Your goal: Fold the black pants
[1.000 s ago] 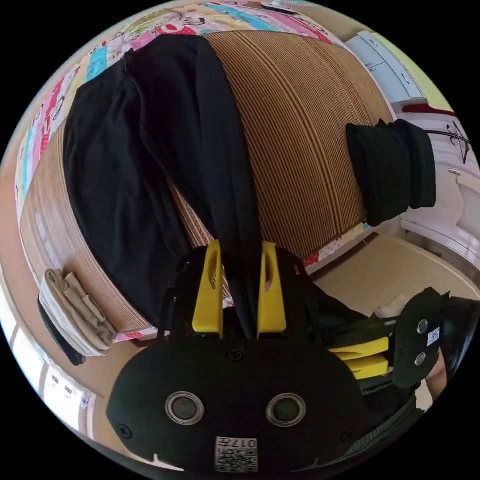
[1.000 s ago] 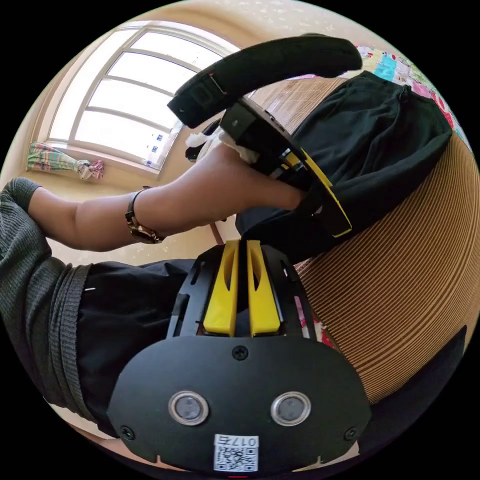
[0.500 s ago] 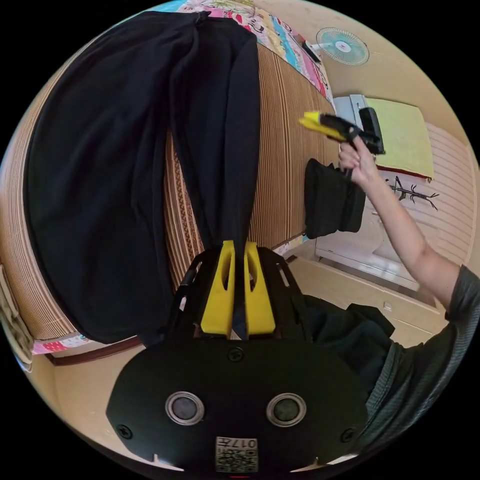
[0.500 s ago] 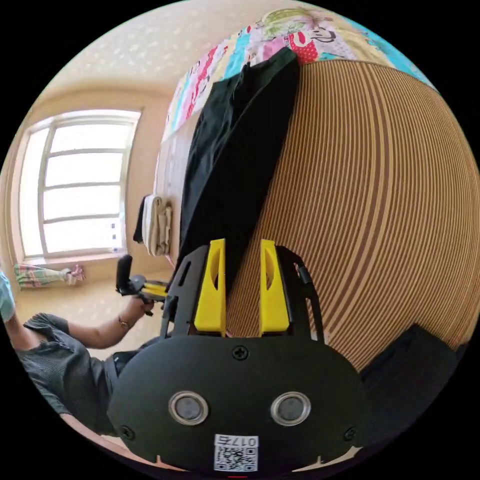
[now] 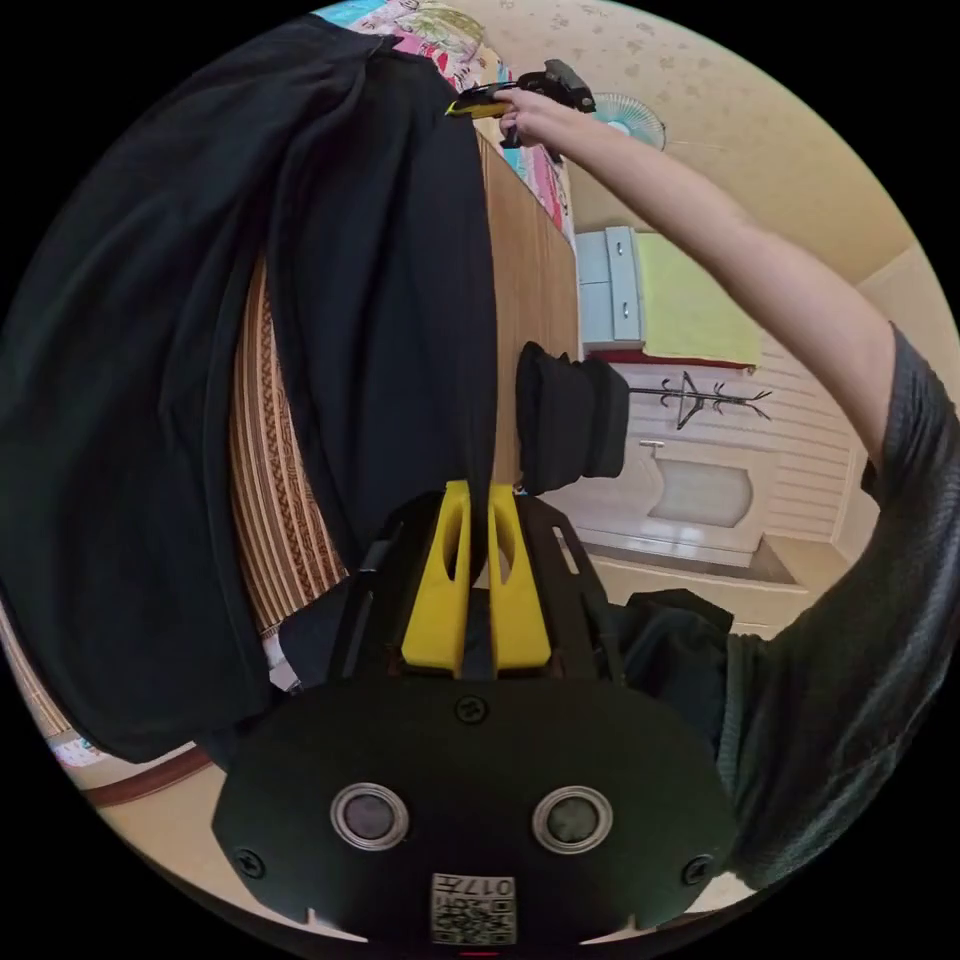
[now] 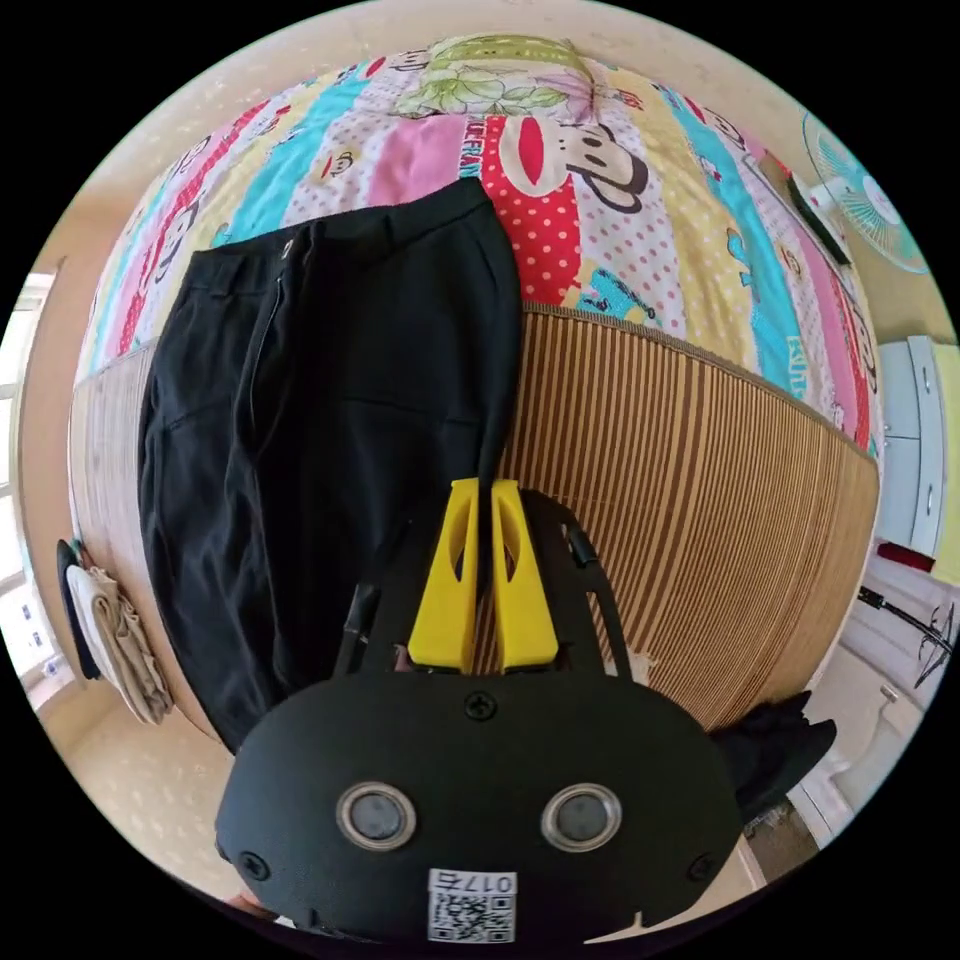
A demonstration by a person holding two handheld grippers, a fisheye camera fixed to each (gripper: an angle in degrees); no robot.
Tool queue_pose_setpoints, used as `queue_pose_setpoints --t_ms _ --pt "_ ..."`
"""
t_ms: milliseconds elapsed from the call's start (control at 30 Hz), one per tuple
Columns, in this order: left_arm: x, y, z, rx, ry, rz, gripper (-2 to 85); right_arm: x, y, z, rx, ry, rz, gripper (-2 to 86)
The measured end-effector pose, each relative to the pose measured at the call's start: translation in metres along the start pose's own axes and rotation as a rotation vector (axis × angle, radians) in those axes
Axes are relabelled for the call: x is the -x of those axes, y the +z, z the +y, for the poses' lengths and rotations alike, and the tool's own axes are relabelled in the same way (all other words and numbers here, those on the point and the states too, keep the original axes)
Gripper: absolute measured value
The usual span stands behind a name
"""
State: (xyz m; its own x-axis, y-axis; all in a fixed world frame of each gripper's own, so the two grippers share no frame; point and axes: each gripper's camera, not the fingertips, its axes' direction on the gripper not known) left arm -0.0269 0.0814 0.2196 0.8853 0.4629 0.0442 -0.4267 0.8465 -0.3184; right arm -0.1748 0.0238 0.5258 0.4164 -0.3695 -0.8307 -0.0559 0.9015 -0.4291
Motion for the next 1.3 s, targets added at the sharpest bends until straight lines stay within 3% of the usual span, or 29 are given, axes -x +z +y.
queue_pose_setpoints --t_ms 100,200,333,433,533,633,733,933,1100,1233,1267,1300 --pt "0.013 -0.042 0.031 -0.053 0.024 0.100 0.7 0.069 -0.076 0.031 -0.285 -0.106 -0.004 2.5" --pt "0.025 -0.093 0.070 -0.155 -0.046 0.028 0.9 0.146 -0.116 0.034 -0.411 -0.206 -0.108 2.3" --pt "0.037 -0.152 0.103 -0.279 -0.129 -0.178 1.8 0.240 -0.088 0.003 -0.364 -0.299 -0.336 2.1" --pt "0.065 -0.175 0.112 -0.248 -0.212 -0.332 3.3 0.237 -0.044 -0.008 -0.248 -0.247 -0.600 1.6" --pt "0.093 -0.175 0.114 -0.185 -0.242 -0.446 4.2 0.200 -0.026 0.032 -0.241 -0.186 -0.742 1.6" --pt "0.117 -0.174 0.114 -0.158 -0.255 -0.410 4.0 0.169 -0.005 0.109 -0.152 -0.266 -0.676 2.5" --pt "0.130 -0.177 0.109 -0.112 -0.251 -0.367 4.0 0.141 0.030 0.205 0.029 -0.209 -0.562 4.6" --pt "0.132 -0.183 0.089 0.052 -0.175 -0.315 4.2 0.155 0.076 0.396 0.251 0.057 -0.680 7.1" --pt "0.128 -0.183 0.065 0.228 -0.106 -0.285 4.3 0.206 0.084 0.467 0.269 0.114 -0.708 6.2" --pt "0.125 -0.181 0.048 0.340 -0.082 -0.252 4.0 0.194 0.076 0.481 0.259 0.219 -0.779 3.0" --pt "0.121 -0.185 0.044 0.330 -0.052 -0.119 3.7 0.190 0.071 0.482 0.236 0.226 -0.826 2.8" --pt "0.121 -0.193 0.043 0.273 -0.036 0.124 3.2 0.179 0.058 0.486 0.167 0.236 -0.954 2.3"
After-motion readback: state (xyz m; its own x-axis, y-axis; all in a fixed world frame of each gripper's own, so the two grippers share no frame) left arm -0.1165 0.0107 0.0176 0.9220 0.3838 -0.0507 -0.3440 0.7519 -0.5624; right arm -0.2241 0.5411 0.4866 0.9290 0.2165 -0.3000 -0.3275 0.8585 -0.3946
